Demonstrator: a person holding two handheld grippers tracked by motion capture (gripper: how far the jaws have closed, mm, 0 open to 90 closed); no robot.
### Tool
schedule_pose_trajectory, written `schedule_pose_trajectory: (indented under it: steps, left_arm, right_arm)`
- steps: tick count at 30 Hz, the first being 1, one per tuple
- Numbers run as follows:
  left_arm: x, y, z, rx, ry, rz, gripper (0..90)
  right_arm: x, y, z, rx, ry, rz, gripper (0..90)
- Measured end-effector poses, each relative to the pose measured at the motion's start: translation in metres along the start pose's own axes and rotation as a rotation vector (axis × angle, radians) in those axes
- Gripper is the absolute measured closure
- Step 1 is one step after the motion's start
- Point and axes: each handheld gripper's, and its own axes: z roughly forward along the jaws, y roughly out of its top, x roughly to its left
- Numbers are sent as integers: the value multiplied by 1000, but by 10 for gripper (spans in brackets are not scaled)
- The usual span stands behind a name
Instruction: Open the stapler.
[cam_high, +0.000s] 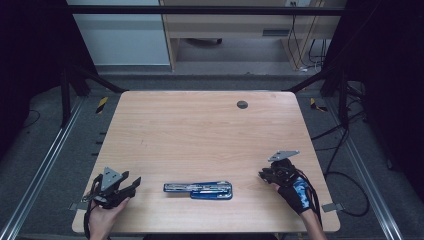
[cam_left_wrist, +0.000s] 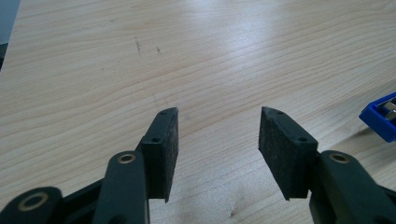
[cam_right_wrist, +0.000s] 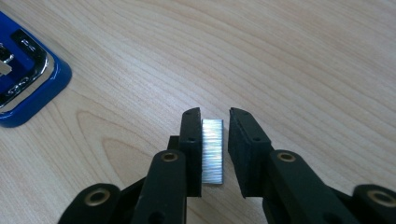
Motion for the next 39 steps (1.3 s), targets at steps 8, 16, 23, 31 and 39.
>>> schedule_pose_trajectory:
  steps: [8,16,23,31,39]
  left_arm:
    - [-1,0,0,-2,-1,0,480]
    - [0,0,0,1,-2,2,480]
    - [0,0,0,1,-4,2,480]
    - [0,0,1,2,-9,-3,480]
    - [0,0,1,2,-8,-1,480]
  right_arm:
    - [2,9,-15,-44,-24,-5,658]
    - [0,22,-23,-25,-39,-24,551]
    - [1,25,-17,40,-23,-30,569]
    - [1,25,-14,86,7,-16,682]
    - [2,19,-7,80,4,9,765]
